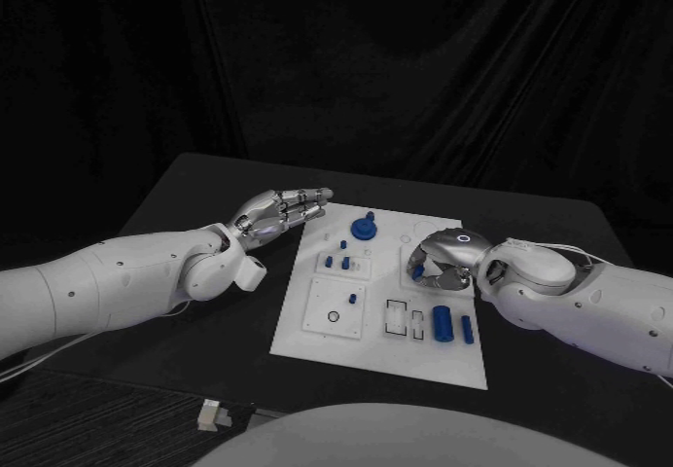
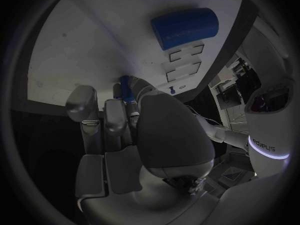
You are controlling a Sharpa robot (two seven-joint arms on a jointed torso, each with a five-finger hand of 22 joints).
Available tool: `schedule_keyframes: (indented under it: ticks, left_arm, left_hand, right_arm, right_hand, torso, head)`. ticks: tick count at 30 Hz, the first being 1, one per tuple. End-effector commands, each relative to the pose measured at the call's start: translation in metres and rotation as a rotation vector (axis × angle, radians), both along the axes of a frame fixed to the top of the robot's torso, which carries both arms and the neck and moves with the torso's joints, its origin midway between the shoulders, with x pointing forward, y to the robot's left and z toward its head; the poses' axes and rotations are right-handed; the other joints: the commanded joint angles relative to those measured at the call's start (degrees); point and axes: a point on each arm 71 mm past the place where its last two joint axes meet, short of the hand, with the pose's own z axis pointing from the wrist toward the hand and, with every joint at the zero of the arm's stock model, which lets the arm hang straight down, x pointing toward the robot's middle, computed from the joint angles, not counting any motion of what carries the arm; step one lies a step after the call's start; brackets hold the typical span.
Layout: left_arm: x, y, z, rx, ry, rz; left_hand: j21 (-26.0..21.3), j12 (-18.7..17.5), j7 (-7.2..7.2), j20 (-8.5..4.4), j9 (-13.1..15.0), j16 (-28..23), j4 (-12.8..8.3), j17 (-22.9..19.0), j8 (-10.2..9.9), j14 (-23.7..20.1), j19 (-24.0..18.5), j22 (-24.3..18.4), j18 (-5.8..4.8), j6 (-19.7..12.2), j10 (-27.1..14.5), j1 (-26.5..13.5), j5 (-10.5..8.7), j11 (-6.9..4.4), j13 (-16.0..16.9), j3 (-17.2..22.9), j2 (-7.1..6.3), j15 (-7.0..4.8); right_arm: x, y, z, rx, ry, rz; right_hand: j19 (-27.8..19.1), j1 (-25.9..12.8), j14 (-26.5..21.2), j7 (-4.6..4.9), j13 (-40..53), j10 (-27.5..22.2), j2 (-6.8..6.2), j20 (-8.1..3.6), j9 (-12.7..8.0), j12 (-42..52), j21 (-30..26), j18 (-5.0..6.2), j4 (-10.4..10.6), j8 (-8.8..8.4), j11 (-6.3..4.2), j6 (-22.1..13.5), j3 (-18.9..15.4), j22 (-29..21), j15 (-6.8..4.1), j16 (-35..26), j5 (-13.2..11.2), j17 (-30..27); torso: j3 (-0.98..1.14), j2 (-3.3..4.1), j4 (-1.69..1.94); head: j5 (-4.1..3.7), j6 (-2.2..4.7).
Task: Assemble the parts on the task board
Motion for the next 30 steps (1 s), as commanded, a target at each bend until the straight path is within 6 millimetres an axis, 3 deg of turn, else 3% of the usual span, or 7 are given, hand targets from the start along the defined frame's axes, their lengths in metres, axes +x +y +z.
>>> schedule_keyframes:
  ticks: [1, 11, 21, 30]
  left_arm:
    - [-0.002, -0.001, 0.007, -0.091, -0.079, -0.007]
    - [-0.003, 0.000, 0.005, -0.089, -0.071, -0.007]
    - [-0.003, 0.000, 0.004, -0.087, -0.066, -0.008]
    - [-0.003, 0.000, 0.004, -0.087, -0.070, -0.004]
  left_hand:
    - [0.08, 0.19, 0.11, -0.05, 0.07, 0.38, 0.04, 0.08, 0.35, -0.04, 0.37, -0.08, -0.70, 0.23, 0.07, 0.28, 0.35, -0.50, 0.02, 0.28, -0.01, 0.51]
    - [0.08, 0.19, 0.20, -0.05, 0.09, 0.42, -0.12, 0.08, 0.38, -0.03, 0.39, -0.08, -0.75, 0.43, 0.05, 0.33, 0.38, -0.58, 0.02, 0.44, -0.19, 0.52]
    - [0.08, 0.19, 0.20, -0.05, 0.09, 0.42, -0.12, 0.08, 0.38, -0.03, 0.39, -0.08, -0.75, 0.43, 0.05, 0.33, 0.38, -0.58, 0.02, 0.44, -0.19, 0.52]
    - [0.10, -0.13, 0.20, -0.05, 0.05, 0.48, -0.40, 0.08, 0.32, -0.07, 0.50, -0.05, -0.82, 0.24, -0.28, 0.39, 0.56, -0.90, -0.05, 0.88, -0.35, 0.54]
  right_arm:
    - [-0.001, 0.001, 0.002, 0.023, -0.030, 0.010]
    - [-0.002, -0.003, 0.008, 0.039, -0.050, 0.002]
    - [-0.002, 0.000, 0.048, 0.061, -0.105, 0.013]
    - [-0.017, 0.024, 0.072, 0.069, -0.125, 0.097]
  right_hand:
    - [-0.19, 0.78, 0.02, 0.49, 0.01, 1.00, -0.05, -0.46, 0.67, -0.37, 0.26, -0.64, -0.23, 0.68, -0.26, 1.29, 0.73, 7.16, -0.48, -0.24, 0.20, -0.08]
    - [-0.34, 1.08, -0.14, 0.99, 0.10, 3.65, -0.04, -0.41, 1.98, -0.80, 0.24, -0.68, -1.09, 1.63, -0.62, 3.10, 1.61, 7.10, -0.17, -0.78, 0.04, -0.74]
    - [-0.57, 1.08, -0.40, 1.16, 0.12, 4.45, -0.12, -0.24, 2.30, -0.93, -0.29, -0.61, -1.27, 1.74, -0.54, 3.38, 1.77, 6.97, 0.07, -1.33, -0.05, -1.48]
    - [-0.82, 1.21, -0.61, 1.35, 0.09, 4.77, -0.25, -0.14, 2.44, -1.14, -0.87, -0.52, -1.48, 1.69, -0.42, 3.37, 1.93, 6.83, 0.19, -1.70, 0.01, -1.92]
  torso:
    - [-0.01, 0.00, 0.00]
    - [0.00, -0.03, -0.01]
    - [-0.01, -0.01, -0.01]
    - [-0.01, -0.01, 0.00]
  head:
    - [0.06, 0.00]
    - [0.61, 0.00]
    - [0.75, 0.00]
    - [0.66, 0.00]
